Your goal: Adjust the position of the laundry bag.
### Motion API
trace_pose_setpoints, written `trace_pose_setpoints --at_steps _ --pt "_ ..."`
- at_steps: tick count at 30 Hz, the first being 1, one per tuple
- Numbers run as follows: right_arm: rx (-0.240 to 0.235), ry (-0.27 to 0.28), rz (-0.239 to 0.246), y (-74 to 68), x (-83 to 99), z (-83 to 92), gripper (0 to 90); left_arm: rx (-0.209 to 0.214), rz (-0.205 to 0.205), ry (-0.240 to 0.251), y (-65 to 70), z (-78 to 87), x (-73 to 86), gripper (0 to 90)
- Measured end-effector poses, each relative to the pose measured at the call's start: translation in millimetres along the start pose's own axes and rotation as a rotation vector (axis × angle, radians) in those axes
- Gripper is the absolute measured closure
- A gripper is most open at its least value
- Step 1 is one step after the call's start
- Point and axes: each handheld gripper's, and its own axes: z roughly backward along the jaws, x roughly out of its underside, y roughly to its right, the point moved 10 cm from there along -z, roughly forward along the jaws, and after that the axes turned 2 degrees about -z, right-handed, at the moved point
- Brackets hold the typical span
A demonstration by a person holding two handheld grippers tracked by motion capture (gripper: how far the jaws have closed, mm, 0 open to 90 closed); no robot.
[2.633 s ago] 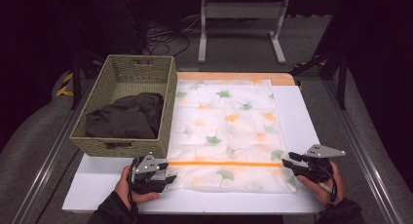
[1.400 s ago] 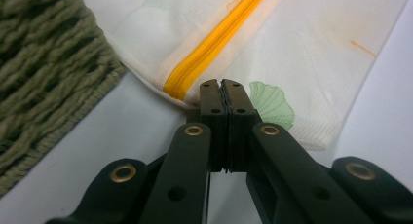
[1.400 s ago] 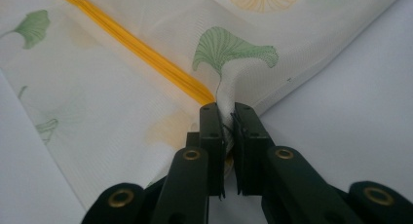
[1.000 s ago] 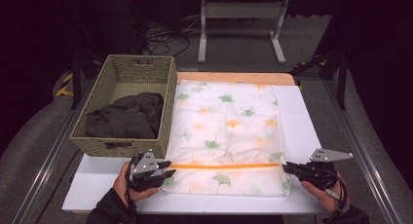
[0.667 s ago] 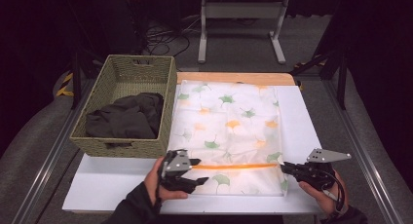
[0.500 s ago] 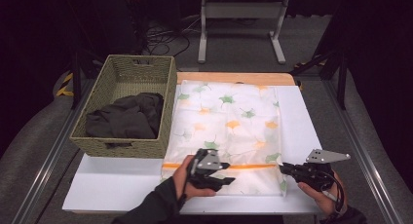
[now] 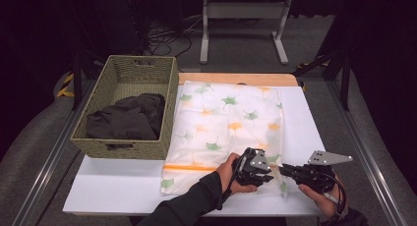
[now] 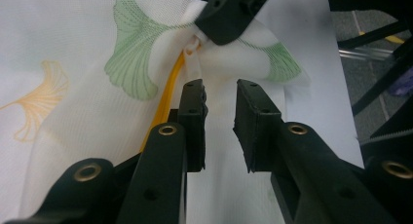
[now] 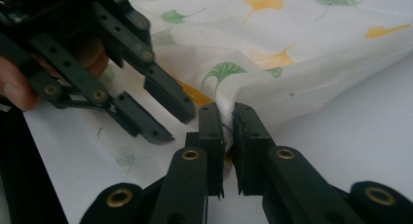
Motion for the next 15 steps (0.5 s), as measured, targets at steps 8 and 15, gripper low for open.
trace_pose_setpoints --at_steps 8,15 --pt "-0.026 0.002 -0.004 -5.3 0.2 -3.4 83.3 0.010 0.076 0.052 -3.7 -10.5 3.0 68.5" --pt "-0.031 0.000 0.000 -7.5 0.3 -4.7 83.2 0.039 0.112 0.117 -4.0 -4.9 -1.0 75.8"
